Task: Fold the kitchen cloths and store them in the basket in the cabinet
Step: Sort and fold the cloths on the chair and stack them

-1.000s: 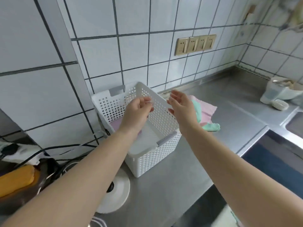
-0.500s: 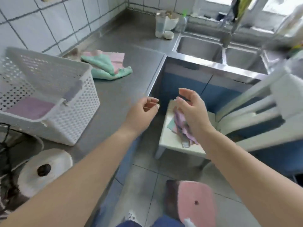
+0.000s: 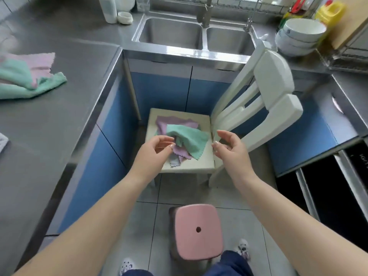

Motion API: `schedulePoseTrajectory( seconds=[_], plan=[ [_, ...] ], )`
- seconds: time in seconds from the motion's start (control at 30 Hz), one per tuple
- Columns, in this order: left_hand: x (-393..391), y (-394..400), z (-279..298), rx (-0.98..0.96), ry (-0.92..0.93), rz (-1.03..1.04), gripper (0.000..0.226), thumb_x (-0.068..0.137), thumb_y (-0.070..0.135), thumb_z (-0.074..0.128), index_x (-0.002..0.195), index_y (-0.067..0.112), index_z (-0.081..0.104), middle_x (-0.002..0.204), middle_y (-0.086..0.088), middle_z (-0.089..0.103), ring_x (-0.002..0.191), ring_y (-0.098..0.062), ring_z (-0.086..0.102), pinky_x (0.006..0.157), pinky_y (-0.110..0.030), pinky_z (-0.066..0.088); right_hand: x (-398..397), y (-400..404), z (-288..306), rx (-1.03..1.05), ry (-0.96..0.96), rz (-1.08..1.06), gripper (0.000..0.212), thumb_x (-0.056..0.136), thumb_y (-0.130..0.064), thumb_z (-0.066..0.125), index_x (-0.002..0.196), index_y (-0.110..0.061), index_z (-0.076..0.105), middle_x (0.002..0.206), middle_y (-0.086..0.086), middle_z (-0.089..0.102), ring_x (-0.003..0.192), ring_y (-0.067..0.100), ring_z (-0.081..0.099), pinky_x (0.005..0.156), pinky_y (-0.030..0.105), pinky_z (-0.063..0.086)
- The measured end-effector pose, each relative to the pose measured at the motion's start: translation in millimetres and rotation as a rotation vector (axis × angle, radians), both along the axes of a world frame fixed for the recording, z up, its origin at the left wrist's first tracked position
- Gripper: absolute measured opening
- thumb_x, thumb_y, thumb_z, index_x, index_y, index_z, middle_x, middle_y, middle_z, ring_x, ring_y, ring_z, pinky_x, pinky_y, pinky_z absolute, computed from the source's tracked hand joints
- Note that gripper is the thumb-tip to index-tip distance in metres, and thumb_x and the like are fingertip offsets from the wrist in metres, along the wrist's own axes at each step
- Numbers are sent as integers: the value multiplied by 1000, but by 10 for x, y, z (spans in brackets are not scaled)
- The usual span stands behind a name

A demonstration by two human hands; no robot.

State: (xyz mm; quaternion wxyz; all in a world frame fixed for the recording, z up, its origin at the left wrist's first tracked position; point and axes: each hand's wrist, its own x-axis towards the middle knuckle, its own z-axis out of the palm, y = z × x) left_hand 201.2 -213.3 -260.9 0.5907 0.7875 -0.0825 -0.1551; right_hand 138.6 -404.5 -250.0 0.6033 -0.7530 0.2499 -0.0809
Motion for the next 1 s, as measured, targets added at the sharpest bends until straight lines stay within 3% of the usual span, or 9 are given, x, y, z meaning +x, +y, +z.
schedulePoseTrajectory(
  seconds=[0.1, 0.17, 0.3, 0.43, 0.5, 0.73, 0.9, 1.0],
  plan=[
    [-25, -405, -108, 37, -19, 68, 13, 91, 20, 59, 100, 29, 62, 100, 11, 67, 94, -1, 62, 75, -9, 45, -7, -496, -137, 0, 48, 110, 28, 91, -17, 57, 114, -32, 54, 89, -8, 60, 85, 12, 58, 84, 30, 52],
    [-57, -663, -171, 40, -28, 143, 14, 91, 21, 59, 103, 28, 62, 101, 12, 67, 95, -1, 62, 76, -11, 46, 48, -826, -185, 2, 68, 187, 27, 91, -18, 58, 111, -36, 54, 94, 1, 63, 87, 15, 59, 82, 29, 51],
    [-75, -1069, -198, 61, 27, 253, 15, 92, 19, 58, 106, 24, 62, 104, 9, 66, 99, -4, 61, 81, -15, 48, 250, -1269, -201, 9, 94, 265, 26, 92, -16, 57, 114, -29, 54, 102, -8, 63, 88, 10, 59, 81, 23, 50],
    [102, -1258, -268, 77, 23, 252, 17, 92, 19, 58, 108, 20, 63, 103, 10, 66, 96, 3, 59, 73, -1, 44, 556, -1369, -248, -44, 123, 343, 25, 92, -18, 56, 113, -31, 53, 82, 3, 61, 79, 15, 58, 80, 28, 51],
    [273, -1274, -344, 71, 37, 247, 16, 92, 19, 58, 107, 20, 63, 101, 11, 66, 93, 5, 59, 71, 0, 43, 725, -1334, -316, -69, 133, 349, 24, 92, -19, 56, 113, -31, 53, 85, 12, 64, 80, 19, 59, 80, 32, 52],
    [1381, -918, -977, 101, 126, 147, 17, 90, 18, 59, 106, 20, 63, 99, 10, 66, 95, -5, 61, 71, -9, 44, 1537, -983, -906, -136, 245, 257, 24, 91, -20, 58, 114, -27, 57, 83, -6, 63, 74, 4, 57, 72, 24, 49],
    [1833, -874, -1623, 242, 278, 61, 24, 85, 12, 63, 109, 16, 62, 103, 3, 63, 100, -13, 60, 82, -19, 43, 2107, -751, -1519, -260, 446, 367, 29, 91, -21, 57, 120, -23, 56, 114, -1, 59, 86, 3, 56, 68, 16, 43],
    [2000, -914, -2036, 266, 310, 77, 26, 84, 10, 64, 109, 17, 61, 104, 3, 63, 99, -12, 60, 85, -22, 44, 2383, -759, -1991, -288, 472, 404, 31, 91, -21, 57, 122, -21, 54, 126, -2, 53, 108, 7, 53, 85, 20, 42]
  ],
)
